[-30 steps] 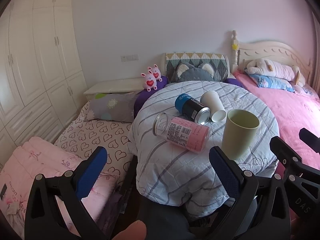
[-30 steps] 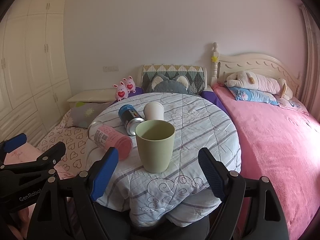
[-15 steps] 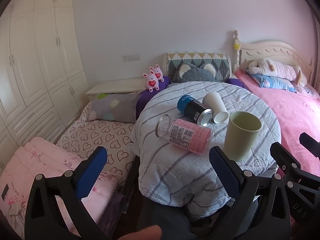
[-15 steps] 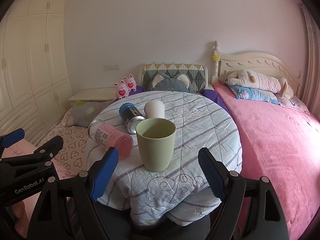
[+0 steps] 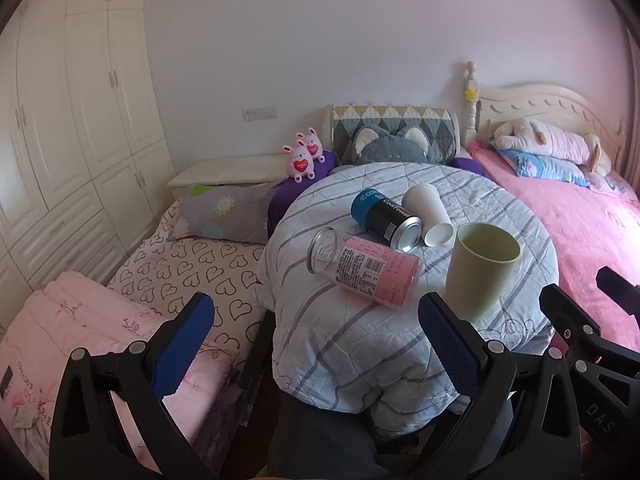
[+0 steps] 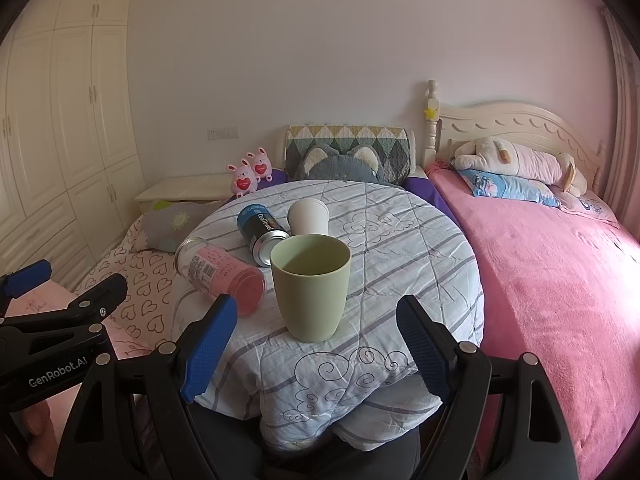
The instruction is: Flip cup upright
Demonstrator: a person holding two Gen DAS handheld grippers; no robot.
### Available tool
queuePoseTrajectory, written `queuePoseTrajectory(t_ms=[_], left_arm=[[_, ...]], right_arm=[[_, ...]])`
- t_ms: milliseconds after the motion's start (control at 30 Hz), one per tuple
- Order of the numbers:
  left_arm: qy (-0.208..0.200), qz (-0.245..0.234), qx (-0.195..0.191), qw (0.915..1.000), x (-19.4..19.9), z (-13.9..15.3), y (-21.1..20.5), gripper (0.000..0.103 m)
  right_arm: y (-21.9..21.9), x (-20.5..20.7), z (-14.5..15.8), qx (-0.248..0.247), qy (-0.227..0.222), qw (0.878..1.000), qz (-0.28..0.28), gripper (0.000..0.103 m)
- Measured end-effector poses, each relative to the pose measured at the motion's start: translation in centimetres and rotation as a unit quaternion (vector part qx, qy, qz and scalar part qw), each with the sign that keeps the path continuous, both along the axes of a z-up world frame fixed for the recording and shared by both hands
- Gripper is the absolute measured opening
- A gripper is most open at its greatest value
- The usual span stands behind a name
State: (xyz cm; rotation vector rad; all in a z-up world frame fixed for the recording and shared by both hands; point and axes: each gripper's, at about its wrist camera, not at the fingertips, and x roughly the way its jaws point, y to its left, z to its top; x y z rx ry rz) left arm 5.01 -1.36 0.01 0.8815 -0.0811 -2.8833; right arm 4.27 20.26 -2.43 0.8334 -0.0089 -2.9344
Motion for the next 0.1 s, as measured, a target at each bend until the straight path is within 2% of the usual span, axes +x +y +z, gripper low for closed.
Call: queuePoseTrajectory(t_ms=[100], left_arm=[[-0.005, 0.000, 0.006, 1.0000, -0.18, -0.09, -0.16, 0.103]], right_arm=[[0.01, 0.01, 0.01, 0.001, 0.000, 1.000, 0.000, 0.083]])
